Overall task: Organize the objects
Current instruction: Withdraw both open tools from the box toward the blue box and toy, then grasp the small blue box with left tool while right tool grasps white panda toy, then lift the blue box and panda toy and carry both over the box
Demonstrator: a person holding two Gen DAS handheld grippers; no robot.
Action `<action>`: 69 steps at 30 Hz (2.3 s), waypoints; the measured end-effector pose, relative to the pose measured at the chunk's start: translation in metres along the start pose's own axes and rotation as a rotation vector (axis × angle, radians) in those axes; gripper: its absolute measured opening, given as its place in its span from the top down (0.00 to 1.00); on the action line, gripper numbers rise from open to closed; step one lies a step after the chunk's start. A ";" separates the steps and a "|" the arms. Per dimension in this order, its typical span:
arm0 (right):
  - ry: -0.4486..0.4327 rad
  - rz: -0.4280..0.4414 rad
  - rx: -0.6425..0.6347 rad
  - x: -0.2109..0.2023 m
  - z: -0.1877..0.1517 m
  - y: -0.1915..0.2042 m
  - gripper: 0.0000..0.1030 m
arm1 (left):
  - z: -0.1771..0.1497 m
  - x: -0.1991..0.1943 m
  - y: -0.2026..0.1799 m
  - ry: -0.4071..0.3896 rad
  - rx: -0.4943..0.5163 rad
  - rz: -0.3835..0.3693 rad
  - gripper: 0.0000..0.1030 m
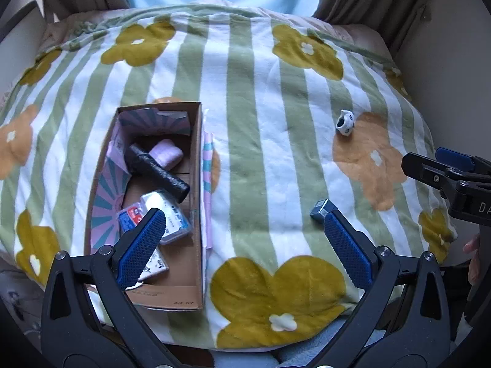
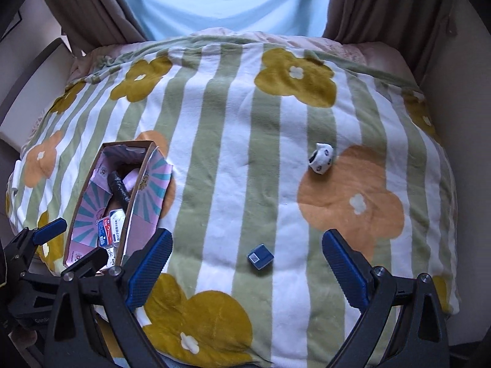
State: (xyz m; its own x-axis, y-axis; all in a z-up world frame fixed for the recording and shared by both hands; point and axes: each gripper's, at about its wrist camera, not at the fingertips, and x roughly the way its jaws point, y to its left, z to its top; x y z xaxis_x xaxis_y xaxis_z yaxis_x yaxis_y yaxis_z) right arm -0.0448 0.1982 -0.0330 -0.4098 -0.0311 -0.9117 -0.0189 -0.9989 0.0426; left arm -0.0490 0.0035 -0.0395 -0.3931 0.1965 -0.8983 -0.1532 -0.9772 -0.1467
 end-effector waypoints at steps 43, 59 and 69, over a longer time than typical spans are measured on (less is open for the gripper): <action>-0.032 -0.027 0.147 0.212 0.062 -0.141 0.05 | -0.017 0.210 -0.147 0.126 0.302 -0.132 0.10; -0.038 -0.047 0.134 0.284 0.074 -0.147 0.31 | -0.045 0.273 -0.157 0.171 0.358 -0.127 0.28; -0.051 -0.046 0.139 0.280 0.067 -0.149 0.62 | -0.046 0.269 -0.159 0.163 0.376 -0.127 0.69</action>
State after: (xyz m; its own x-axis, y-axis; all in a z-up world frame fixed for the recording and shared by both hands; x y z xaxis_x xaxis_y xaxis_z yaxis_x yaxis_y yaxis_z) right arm -0.2179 0.3402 -0.2670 -0.4516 0.0196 -0.8920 -0.1633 -0.9847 0.0611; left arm -0.0891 0.2082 -0.2769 -0.2060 0.2685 -0.9410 -0.5226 -0.8432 -0.1262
